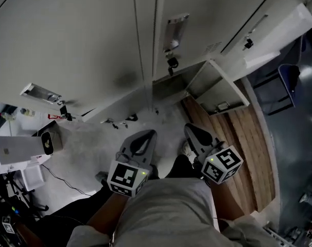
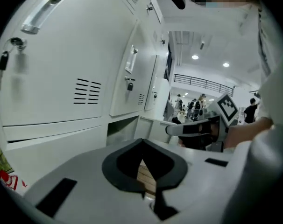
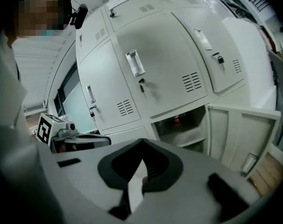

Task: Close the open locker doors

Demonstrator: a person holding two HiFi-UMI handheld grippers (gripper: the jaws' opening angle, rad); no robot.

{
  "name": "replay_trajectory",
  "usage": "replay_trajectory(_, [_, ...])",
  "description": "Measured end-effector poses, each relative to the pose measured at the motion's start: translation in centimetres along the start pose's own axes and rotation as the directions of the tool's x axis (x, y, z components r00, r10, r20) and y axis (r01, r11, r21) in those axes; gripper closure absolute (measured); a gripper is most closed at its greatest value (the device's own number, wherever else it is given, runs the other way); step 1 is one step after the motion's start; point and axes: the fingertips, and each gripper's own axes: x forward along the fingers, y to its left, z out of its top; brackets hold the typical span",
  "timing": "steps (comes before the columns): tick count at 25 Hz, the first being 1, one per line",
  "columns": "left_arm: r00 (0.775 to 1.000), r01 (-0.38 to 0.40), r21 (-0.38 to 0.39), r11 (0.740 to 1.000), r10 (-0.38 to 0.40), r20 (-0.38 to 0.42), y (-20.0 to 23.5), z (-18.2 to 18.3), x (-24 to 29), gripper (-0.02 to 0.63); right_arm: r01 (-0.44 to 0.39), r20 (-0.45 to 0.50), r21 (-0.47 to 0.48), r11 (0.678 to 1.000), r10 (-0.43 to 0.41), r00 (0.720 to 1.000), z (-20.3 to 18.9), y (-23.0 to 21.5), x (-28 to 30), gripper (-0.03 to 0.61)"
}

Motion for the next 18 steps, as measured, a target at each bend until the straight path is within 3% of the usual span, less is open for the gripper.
replay_trajectory(3, [1.0, 0.019, 0.034, 0.999, -0.019, 0.002, -2.5, 1.2, 3.5, 0.598, 0.024, 0.025, 0.012, 1.0, -0.024, 0.999, 0.4, -3.7, -2.3, 0.551])
replay_trajectory(18, [0.998, 0.047, 0.029, 0.998, -0.048, 0.03, -15.4, 4.9, 18.8, 0.598, 0.092, 0.051, 0.011, 0.996, -0.093, 0.994, 4.1, -22.4, -13.2, 0.551])
